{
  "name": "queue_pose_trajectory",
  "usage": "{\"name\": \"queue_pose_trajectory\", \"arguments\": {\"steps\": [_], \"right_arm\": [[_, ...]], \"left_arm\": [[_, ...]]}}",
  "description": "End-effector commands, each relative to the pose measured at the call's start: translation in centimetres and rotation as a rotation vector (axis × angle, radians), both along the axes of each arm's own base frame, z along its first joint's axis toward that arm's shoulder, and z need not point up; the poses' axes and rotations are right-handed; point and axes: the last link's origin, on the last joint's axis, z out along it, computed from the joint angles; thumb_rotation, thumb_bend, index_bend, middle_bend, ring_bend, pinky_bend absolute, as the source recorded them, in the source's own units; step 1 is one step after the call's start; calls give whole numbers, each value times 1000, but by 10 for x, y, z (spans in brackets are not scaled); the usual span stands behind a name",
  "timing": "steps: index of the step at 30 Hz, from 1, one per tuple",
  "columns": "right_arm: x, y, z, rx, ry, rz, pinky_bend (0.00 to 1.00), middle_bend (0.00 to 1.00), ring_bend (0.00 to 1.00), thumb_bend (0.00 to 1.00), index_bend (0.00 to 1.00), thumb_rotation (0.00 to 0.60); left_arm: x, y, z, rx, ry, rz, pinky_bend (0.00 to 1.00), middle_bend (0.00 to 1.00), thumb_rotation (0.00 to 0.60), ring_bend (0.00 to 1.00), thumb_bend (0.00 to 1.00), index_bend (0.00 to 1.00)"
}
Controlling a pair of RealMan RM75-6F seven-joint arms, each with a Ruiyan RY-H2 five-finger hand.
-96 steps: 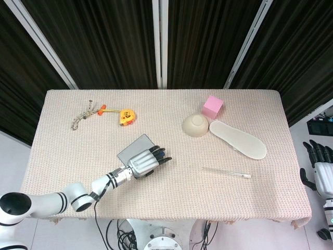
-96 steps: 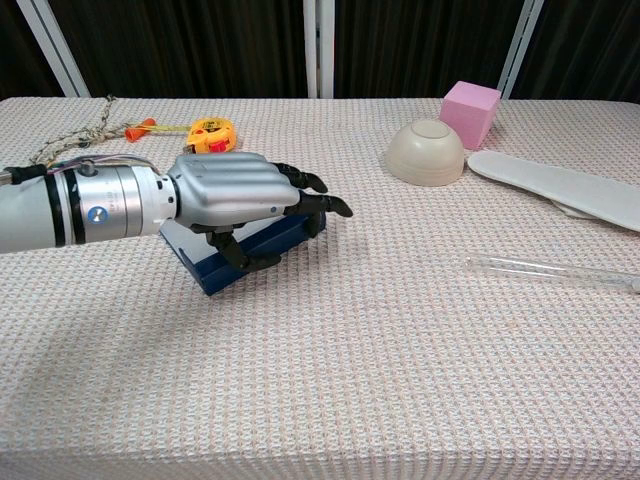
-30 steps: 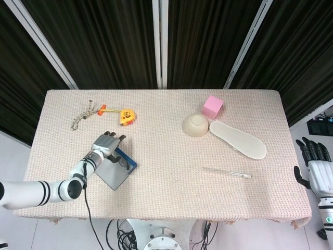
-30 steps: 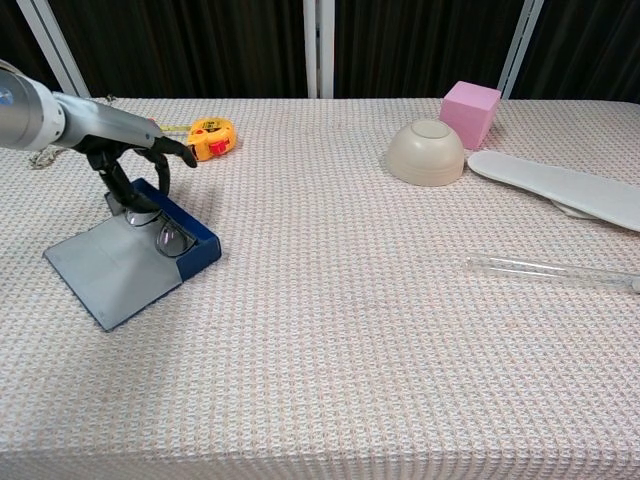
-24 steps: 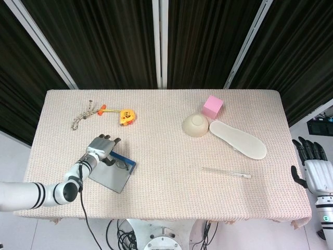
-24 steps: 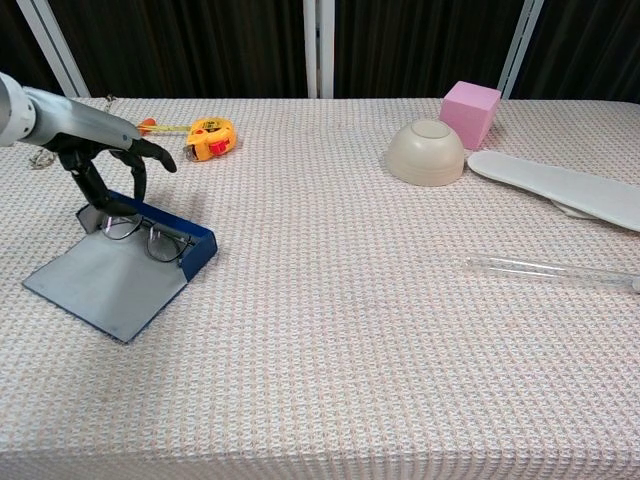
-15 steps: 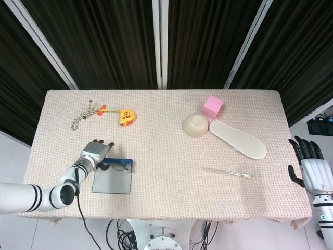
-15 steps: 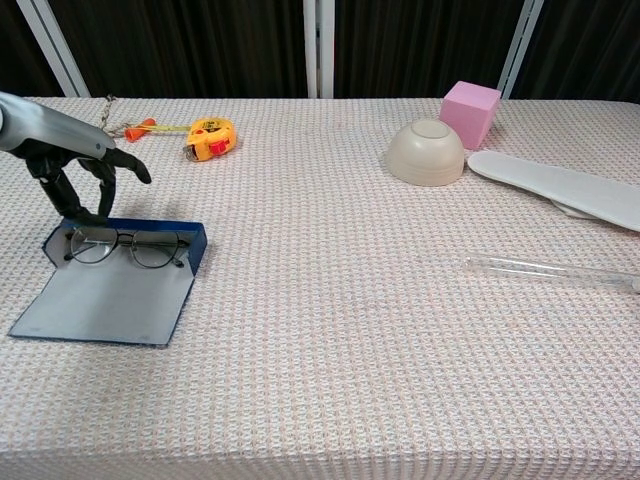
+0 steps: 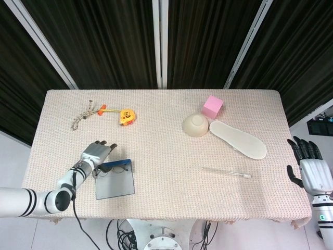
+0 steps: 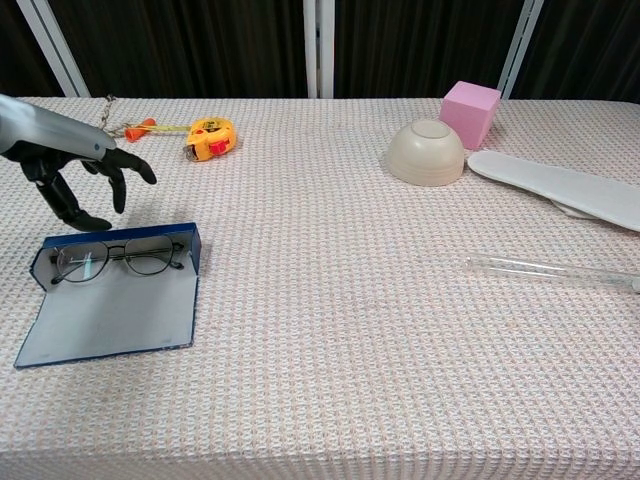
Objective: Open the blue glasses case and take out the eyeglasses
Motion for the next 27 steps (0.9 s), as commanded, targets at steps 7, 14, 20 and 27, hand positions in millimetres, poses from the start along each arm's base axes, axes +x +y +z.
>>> {"name": "queue_pose_trajectory", "arguments": {"steps": [7, 14, 20, 27], "right_arm": [[0, -1, 4, -14, -3, 2, 0, 0, 0, 455, 0, 600], [1, -2, 6, -18, -13, 10, 0, 0, 0, 455, 0, 600], [-1, 1, 8, -25, -23, 7, 0, 0, 0, 456, 0, 600], [-3, 2, 13, -37, -34, 3, 0, 0, 0, 452, 0, 600]], "left_arm": [[-12, -8, 2, 201, -155, -77, 128, 179, 533, 12, 194, 94], [-32, -16, -6, 176, -179, -23, 134, 173, 567, 20, 194, 169], [-35, -14, -17, 132, -205, 14, 137, 162, 498, 22, 201, 241], [-32, -9, -26, 112, -222, 37, 137, 162, 478, 23, 238, 271]]}}
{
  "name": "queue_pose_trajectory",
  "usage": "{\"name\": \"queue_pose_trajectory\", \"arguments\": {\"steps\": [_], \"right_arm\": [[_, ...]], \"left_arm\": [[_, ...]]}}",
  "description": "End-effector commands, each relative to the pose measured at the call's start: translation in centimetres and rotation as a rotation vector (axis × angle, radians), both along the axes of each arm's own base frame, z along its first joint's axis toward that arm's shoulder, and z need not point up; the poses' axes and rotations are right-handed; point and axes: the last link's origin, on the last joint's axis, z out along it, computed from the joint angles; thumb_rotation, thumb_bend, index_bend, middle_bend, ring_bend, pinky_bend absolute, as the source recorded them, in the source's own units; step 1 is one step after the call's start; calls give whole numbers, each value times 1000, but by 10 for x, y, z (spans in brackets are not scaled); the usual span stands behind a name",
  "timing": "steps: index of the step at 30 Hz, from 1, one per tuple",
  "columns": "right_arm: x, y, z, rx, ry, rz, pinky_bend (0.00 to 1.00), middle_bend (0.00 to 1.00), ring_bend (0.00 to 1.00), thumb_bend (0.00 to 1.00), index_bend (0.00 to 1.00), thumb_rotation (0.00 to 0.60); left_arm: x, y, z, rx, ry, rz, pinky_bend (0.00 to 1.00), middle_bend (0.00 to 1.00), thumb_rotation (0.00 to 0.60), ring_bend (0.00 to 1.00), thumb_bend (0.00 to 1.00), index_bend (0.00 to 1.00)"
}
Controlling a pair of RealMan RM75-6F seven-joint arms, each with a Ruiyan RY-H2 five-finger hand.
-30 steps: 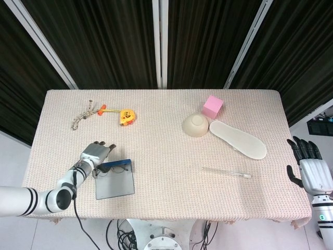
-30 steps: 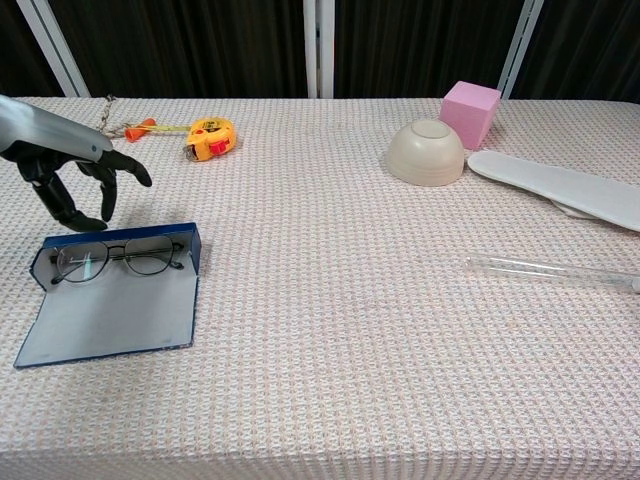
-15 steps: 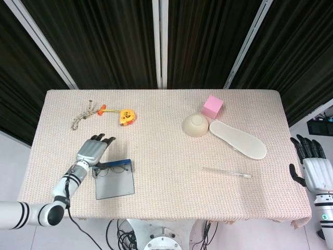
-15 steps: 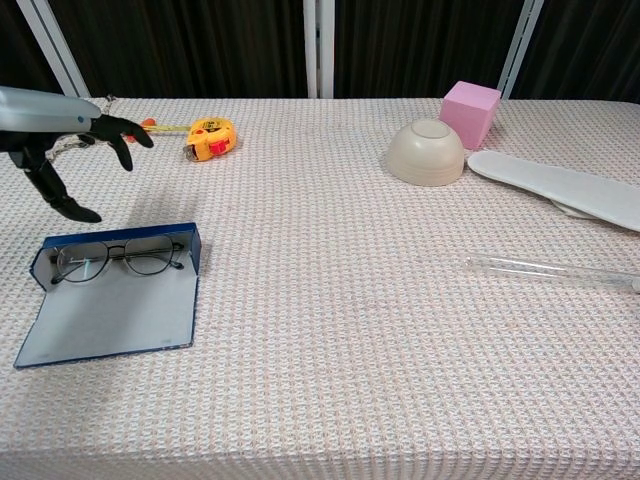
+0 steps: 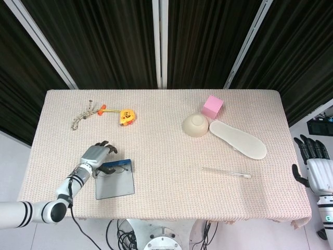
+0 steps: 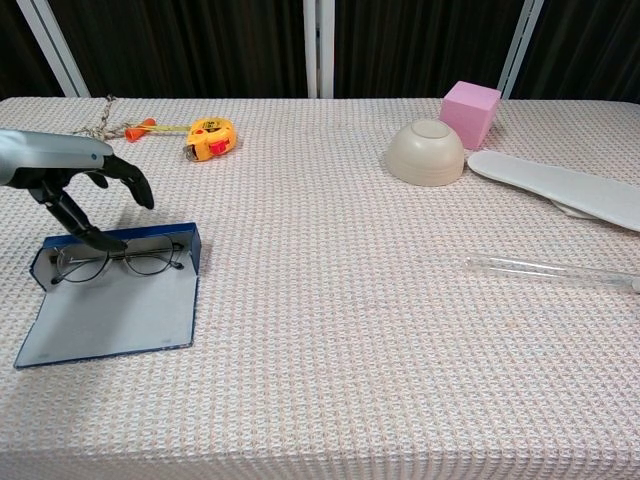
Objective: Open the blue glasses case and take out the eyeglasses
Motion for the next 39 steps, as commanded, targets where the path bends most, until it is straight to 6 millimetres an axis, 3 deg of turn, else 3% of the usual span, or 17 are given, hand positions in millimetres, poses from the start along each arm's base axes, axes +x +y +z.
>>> {"name": "queue_pose_trajectory", "arguments": {"steps": [1, 7, 25, 28, 32, 39], "right_arm": [[0, 0, 1, -1, -6, 1, 0, 0, 0, 449, 0, 600], [-3, 0, 1, 2, -5, -6, 0, 0, 0, 444, 0, 600], [-5, 0, -2, 15, -10, -17, 0, 0, 0, 450, 0, 600], [-6, 0, -2, 15, -11, -20, 0, 0, 0, 450, 0, 600], [-6, 0, -2, 15, -10, -20, 0, 0, 0, 450, 0, 600], [-6, 0, -3, 17, -10, -20, 0, 0, 0, 450, 0, 600]], "left_arm": [[-1, 3, -6, -6, -2, 11, 137, 162, 478, 23, 243, 275], [-6, 8, -14, -16, 13, 24, 137, 162, 476, 23, 263, 306], [-6, 11, -11, -7, 8, 39, 137, 162, 480, 23, 357, 424], [-6, 11, -11, -7, 9, 41, 137, 162, 498, 23, 370, 437], [-5, 12, -11, 3, -1, 44, 137, 162, 591, 23, 378, 453], [-3, 13, -11, 8, -4, 38, 137, 170, 600, 23, 389, 495]]}}
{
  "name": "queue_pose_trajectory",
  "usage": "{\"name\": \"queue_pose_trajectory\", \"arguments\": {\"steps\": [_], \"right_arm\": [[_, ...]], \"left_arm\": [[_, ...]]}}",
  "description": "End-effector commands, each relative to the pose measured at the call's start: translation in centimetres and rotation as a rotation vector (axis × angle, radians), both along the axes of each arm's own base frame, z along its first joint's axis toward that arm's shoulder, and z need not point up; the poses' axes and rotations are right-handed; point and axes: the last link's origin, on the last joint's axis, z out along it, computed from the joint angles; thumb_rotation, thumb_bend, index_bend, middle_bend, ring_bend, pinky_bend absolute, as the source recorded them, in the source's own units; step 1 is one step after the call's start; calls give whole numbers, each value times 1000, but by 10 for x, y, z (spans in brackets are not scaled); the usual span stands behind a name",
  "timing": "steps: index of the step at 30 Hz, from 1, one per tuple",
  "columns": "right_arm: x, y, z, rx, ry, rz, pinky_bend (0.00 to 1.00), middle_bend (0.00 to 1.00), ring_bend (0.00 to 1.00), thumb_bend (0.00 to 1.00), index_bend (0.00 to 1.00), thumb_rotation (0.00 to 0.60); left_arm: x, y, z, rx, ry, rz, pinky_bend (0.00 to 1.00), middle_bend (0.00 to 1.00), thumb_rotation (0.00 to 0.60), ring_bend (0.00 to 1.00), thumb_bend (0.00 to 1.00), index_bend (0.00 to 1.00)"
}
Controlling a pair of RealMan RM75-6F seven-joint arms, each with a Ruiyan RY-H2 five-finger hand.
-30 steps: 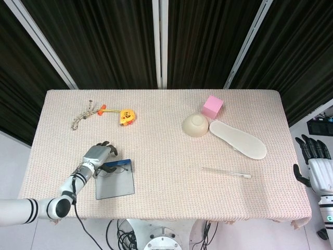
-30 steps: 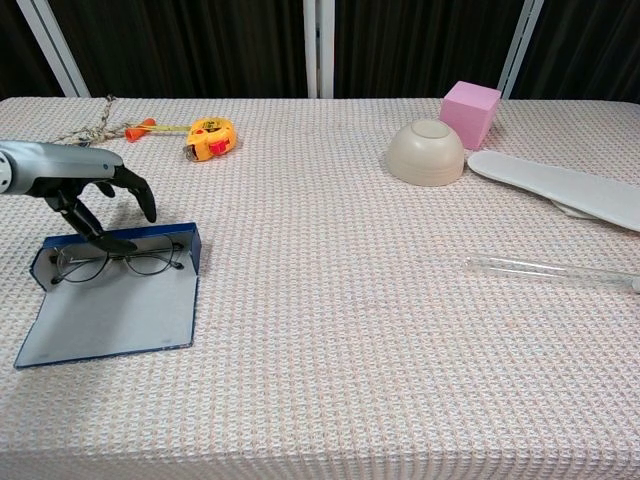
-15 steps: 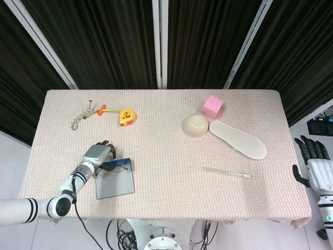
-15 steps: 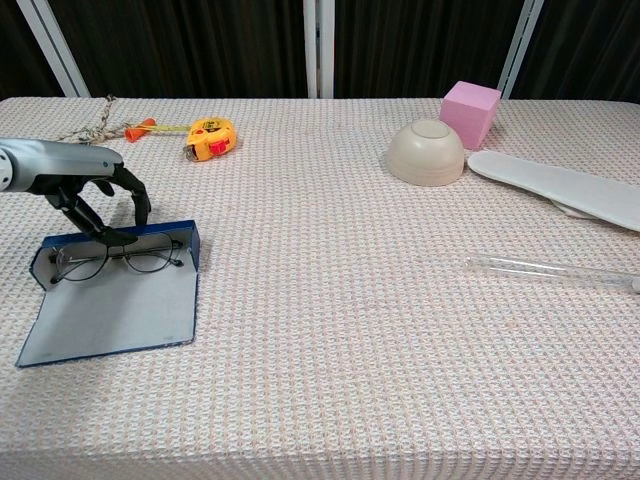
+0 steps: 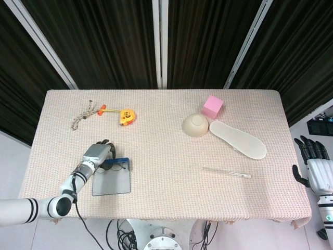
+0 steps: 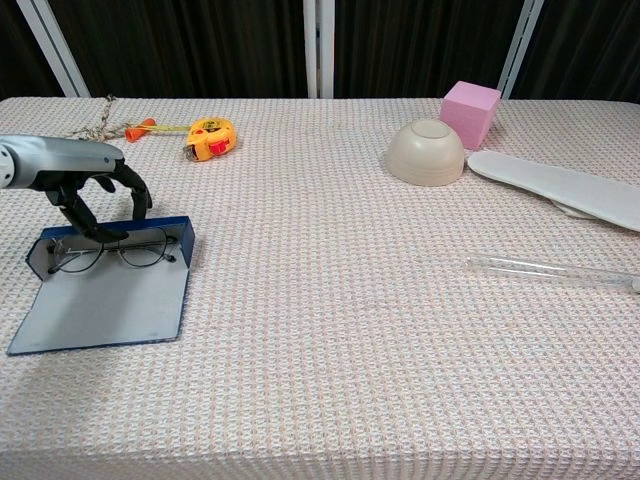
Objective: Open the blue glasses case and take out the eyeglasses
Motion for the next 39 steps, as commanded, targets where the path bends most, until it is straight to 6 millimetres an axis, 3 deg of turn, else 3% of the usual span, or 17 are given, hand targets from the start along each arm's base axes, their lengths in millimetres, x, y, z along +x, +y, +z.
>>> {"name": "queue_pose_trajectory", "arguments": {"steps": [1, 13, 23, 39], "right_arm": [[0, 0, 0, 0, -1, 0, 0, 0, 0, 451, 0, 600], [-1, 1, 1, -7, -2, -2, 0, 0, 0, 450, 0, 600], [-5, 3, 3, -8, -6, -12, 0, 0, 0, 449, 0, 600], [-7, 3, 4, -9, -8, -13, 0, 0, 0, 447, 0, 600]], "left_arm": [[1, 1, 0, 3, -3, 1, 137, 170, 600, 22, 390, 499], [10, 8, -1, 46, -16, -34, 131, 177, 600, 23, 392, 516], [25, 14, -10, 203, -90, -178, 99, 212, 600, 23, 395, 552], [25, 18, -22, 298, -127, -291, 88, 218, 600, 23, 398, 566]]}}
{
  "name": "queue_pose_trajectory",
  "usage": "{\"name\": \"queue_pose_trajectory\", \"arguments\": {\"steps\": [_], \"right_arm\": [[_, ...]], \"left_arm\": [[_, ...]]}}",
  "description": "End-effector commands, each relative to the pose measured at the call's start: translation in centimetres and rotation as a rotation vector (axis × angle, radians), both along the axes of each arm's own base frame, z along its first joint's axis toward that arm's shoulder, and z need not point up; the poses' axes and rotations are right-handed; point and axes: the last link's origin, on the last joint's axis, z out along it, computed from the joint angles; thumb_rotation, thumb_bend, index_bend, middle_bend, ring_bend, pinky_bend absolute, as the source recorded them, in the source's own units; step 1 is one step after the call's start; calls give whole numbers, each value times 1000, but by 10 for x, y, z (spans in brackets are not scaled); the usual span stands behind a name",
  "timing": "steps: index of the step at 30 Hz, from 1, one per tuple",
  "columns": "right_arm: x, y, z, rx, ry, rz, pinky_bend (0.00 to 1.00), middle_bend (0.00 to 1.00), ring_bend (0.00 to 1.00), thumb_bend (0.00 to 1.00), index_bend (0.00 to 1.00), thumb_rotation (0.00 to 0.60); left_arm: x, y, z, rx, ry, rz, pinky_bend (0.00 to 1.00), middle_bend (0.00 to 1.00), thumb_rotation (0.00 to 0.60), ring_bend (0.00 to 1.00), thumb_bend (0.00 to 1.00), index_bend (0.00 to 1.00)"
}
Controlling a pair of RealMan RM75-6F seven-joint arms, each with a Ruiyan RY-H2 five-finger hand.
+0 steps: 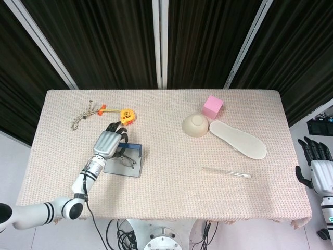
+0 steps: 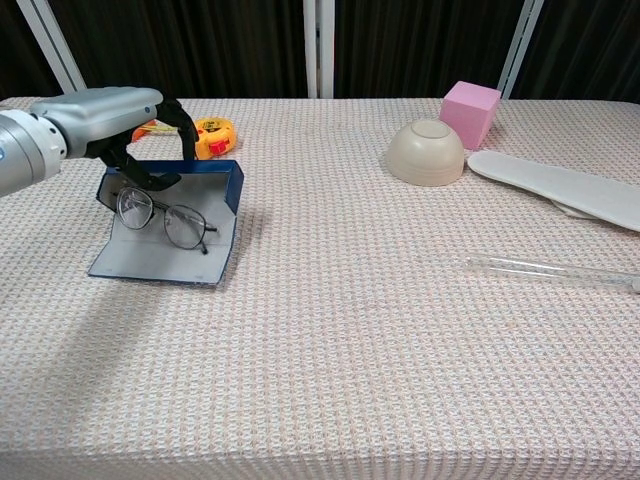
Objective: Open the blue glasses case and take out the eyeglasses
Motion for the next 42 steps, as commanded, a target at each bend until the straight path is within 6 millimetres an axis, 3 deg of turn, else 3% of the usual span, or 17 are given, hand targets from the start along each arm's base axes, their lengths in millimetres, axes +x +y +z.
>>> {"name": "queue_pose_trajectory", "arguments": {"steps": [1, 16, 21, 22, 24, 26, 31, 37, 42], "right_arm": [[0, 0, 0, 0, 0, 0, 0, 0, 0, 447, 0, 600], [0, 0, -1, 4, 4, -6, 0, 0, 0, 447, 0, 600], [0, 0, -2, 8, 6, -6, 0, 0, 0, 448, 0, 600], [0, 0, -2, 8, 6, -6, 0, 0, 0, 448, 0, 600], [0, 0, -2, 7, 5, -7, 0, 0, 0, 448, 0, 600], [0, 1, -1, 4, 4, -7, 0, 0, 0, 449, 0, 600], [-1, 0, 0, 0, 3, -7, 0, 0, 0, 448, 0, 600], [1, -1, 0, -2, 2, 4, 0, 0, 0, 448, 0, 600], [3, -2, -2, -4, 0, 15, 0, 0, 0, 449, 0, 600]], "left_arm": [[0, 0, -1, 5, -6, -1, 88, 218, 600, 23, 398, 565], [-6, 5, -6, -18, 21, 34, 88, 218, 600, 23, 398, 543], [-7, 7, -9, -13, 36, 25, 87, 193, 600, 23, 319, 149], [-7, 7, -9, -8, 42, 25, 87, 183, 600, 22, 244, 71], [-8, 8, -9, 1, 55, 29, 88, 175, 600, 23, 122, 15], [-8, 8, -8, 7, 45, 37, 90, 172, 600, 23, 65, 3], [-8, 4, 2, 35, 31, 39, 94, 148, 600, 23, 54, 1], [-14, -25, 25, -61, 55, 84, 95, 138, 600, 22, 123, 152], [-23, -47, 32, -161, 96, 155, 88, 142, 600, 22, 145, 168]]}}
